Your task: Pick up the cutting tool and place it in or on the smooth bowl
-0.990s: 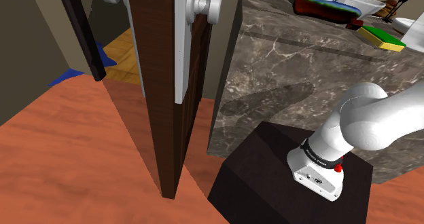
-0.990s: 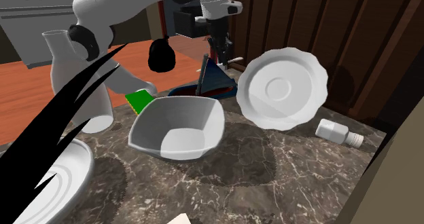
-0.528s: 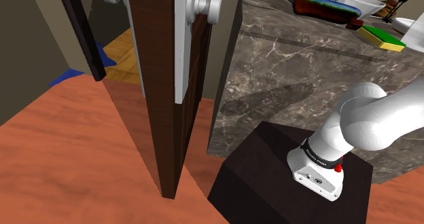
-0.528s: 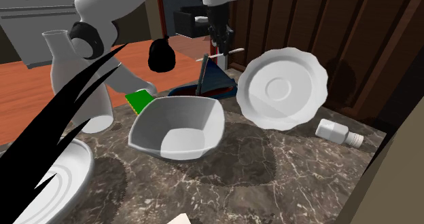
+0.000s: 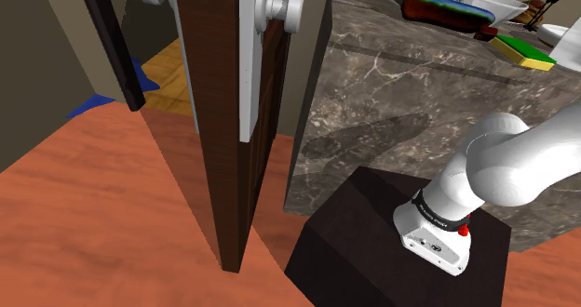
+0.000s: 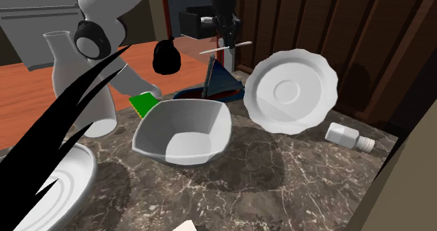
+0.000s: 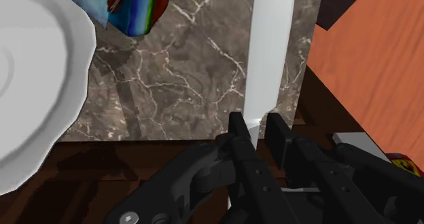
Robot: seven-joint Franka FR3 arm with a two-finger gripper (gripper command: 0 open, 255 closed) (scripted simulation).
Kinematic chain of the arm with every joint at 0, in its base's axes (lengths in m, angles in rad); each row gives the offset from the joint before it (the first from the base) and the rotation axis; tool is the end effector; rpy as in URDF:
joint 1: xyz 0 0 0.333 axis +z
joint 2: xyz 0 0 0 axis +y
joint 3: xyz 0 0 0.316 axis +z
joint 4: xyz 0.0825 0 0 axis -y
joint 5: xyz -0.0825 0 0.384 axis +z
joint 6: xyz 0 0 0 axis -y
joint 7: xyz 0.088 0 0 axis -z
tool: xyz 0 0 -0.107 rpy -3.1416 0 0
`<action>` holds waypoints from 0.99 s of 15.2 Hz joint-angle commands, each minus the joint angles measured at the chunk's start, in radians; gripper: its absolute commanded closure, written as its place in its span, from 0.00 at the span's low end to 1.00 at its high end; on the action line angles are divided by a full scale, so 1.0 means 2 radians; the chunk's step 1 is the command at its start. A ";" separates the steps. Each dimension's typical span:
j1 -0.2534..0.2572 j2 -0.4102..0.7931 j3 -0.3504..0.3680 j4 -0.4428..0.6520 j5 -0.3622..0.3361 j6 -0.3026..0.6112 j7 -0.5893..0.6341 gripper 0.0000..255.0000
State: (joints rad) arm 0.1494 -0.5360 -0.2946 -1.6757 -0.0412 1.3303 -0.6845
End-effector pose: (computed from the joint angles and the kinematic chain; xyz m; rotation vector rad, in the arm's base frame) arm 0.3298 -0.1079 0.7817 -2.9735 -0.8433 -0.3087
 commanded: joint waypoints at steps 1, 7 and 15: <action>-0.004 -0.003 -0.016 0.005 -0.006 -0.008 -0.021 1.00; -0.012 -0.001 -0.080 0.032 -0.027 -0.029 -0.096 1.00; -0.009 0.037 -0.187 0.104 -0.041 -0.056 -0.210 1.00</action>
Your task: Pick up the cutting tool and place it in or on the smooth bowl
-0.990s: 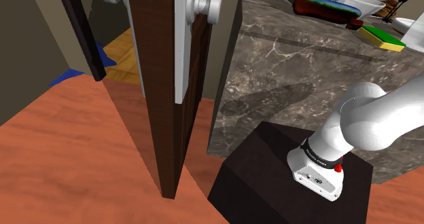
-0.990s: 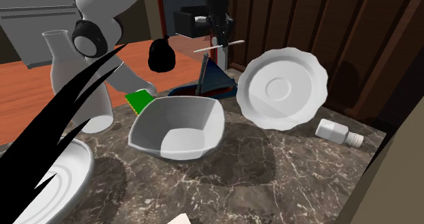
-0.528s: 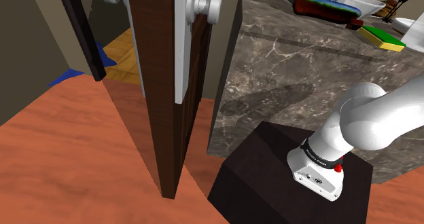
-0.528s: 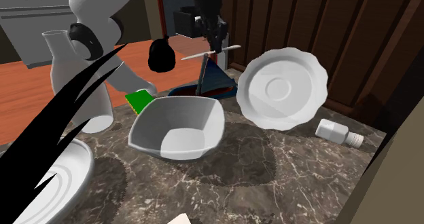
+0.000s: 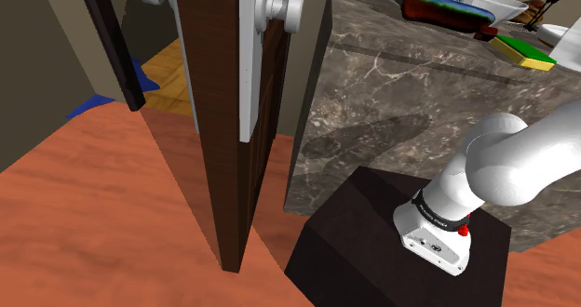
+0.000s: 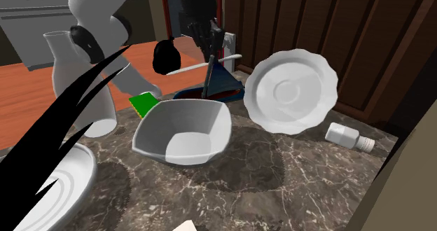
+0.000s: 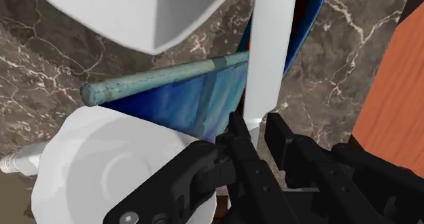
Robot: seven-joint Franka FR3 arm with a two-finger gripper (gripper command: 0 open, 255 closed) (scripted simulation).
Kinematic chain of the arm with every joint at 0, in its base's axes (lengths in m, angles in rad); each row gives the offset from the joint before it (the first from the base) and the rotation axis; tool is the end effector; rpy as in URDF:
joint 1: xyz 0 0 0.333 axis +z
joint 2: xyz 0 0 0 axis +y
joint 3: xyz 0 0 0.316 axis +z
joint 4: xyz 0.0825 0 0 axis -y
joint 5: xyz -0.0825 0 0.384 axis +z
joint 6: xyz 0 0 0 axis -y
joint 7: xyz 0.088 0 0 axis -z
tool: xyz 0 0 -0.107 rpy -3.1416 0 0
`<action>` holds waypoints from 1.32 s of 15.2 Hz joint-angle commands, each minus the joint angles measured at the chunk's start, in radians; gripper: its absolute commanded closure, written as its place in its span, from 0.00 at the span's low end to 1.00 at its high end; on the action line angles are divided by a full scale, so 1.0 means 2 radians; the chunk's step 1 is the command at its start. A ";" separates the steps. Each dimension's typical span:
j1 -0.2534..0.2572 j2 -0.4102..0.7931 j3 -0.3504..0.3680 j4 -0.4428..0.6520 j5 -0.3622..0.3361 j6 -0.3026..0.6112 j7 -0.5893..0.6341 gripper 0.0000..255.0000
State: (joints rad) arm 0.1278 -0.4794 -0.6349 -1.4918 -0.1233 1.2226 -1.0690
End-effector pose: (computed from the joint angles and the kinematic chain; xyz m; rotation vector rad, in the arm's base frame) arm 0.2586 -0.2878 0.7887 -2.9732 -0.8408 -0.3084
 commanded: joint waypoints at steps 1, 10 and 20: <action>0.004 0.017 -0.034 0.024 0.000 -0.006 -0.034 1.00; 0.098 0.196 -0.380 0.188 0.126 -0.054 -0.249 1.00; 0.234 0.370 -0.707 0.077 0.290 -0.022 -0.396 1.00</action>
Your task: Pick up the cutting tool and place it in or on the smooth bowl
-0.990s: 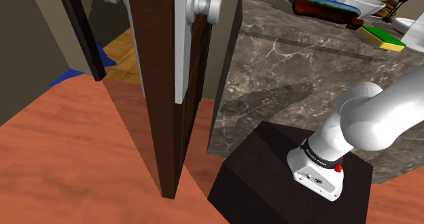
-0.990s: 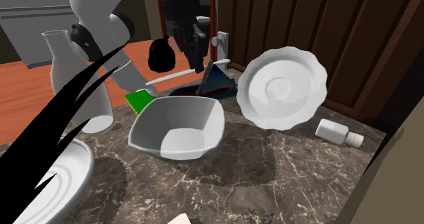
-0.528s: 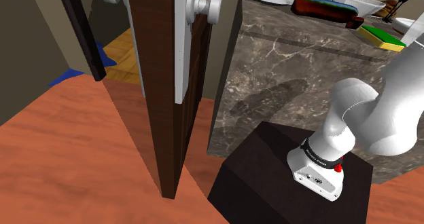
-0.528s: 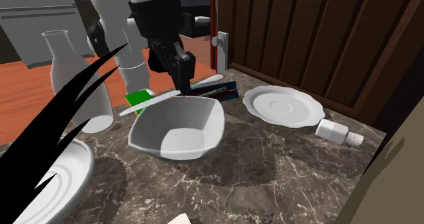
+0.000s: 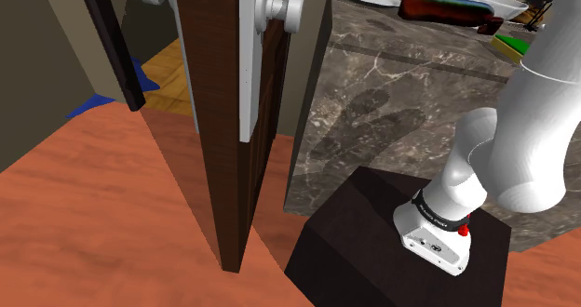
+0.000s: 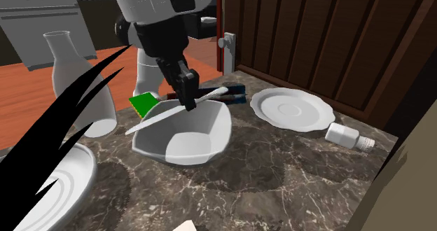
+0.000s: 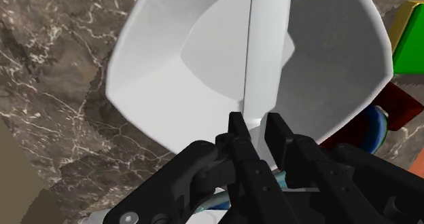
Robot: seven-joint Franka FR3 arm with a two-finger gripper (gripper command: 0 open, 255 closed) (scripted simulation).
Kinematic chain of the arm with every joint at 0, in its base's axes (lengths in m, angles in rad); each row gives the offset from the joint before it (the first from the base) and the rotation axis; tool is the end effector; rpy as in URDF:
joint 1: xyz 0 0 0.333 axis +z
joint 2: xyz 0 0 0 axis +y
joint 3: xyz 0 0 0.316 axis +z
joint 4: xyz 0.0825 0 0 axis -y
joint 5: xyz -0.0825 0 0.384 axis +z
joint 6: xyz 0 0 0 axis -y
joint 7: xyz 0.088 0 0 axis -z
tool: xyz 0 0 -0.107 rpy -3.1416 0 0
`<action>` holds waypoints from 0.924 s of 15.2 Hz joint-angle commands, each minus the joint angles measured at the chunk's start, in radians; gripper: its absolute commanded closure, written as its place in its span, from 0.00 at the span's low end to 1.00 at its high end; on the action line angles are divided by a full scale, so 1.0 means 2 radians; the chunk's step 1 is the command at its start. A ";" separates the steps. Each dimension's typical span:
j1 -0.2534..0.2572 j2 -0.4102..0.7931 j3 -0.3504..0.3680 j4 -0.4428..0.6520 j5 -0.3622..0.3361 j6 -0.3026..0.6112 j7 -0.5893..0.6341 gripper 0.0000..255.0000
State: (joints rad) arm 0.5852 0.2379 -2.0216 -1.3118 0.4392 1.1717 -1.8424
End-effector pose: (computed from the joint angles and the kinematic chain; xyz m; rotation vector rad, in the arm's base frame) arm 0.2033 -0.4363 0.7496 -2.9724 -0.8441 -0.3060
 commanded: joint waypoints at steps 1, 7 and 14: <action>0.009 0.020 -0.023 -0.025 0.014 0.009 -0.016 1.00; 0.027 0.059 -0.057 -0.088 0.036 0.037 -0.047 1.00; 0.026 0.059 -0.057 -0.088 0.036 0.037 -0.047 1.00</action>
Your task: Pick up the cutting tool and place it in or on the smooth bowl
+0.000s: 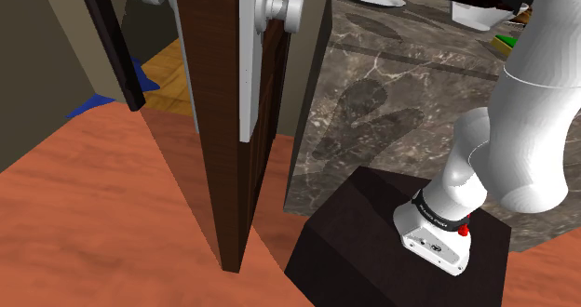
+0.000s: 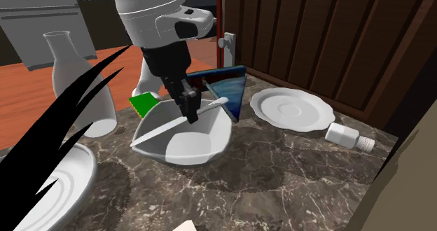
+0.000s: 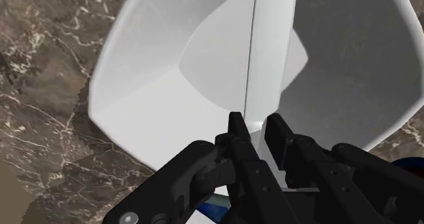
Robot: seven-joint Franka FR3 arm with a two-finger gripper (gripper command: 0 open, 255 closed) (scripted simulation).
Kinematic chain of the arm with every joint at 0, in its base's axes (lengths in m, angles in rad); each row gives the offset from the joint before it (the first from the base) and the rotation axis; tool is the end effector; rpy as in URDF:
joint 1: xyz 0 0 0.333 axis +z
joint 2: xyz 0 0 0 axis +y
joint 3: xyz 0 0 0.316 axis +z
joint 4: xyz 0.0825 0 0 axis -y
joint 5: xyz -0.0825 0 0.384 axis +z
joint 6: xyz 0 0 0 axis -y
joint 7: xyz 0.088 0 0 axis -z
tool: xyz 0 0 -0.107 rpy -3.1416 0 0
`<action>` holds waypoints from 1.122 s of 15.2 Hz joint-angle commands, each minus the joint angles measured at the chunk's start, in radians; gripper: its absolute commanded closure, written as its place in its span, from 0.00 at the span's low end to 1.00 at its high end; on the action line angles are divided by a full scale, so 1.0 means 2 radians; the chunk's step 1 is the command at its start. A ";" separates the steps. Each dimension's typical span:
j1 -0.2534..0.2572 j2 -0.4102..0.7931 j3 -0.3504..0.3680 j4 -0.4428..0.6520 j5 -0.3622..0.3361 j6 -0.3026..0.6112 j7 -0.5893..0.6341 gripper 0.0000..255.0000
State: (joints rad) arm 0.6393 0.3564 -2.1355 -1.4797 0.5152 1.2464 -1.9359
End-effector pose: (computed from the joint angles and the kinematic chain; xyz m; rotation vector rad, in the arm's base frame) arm 0.2045 -0.4345 0.7156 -2.9800 -0.8527 -0.3100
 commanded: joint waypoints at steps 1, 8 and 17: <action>-0.001 -0.001 0.000 -0.003 -0.002 -0.001 0.000 0.00; -0.019 -0.038 0.031 0.054 -0.024 -0.027 0.024 0.00; -0.040 -0.088 0.082 0.113 -0.060 -0.049 0.059 0.00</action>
State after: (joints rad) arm 0.5601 0.1821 -1.9727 -1.2540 0.3962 1.1495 -1.8193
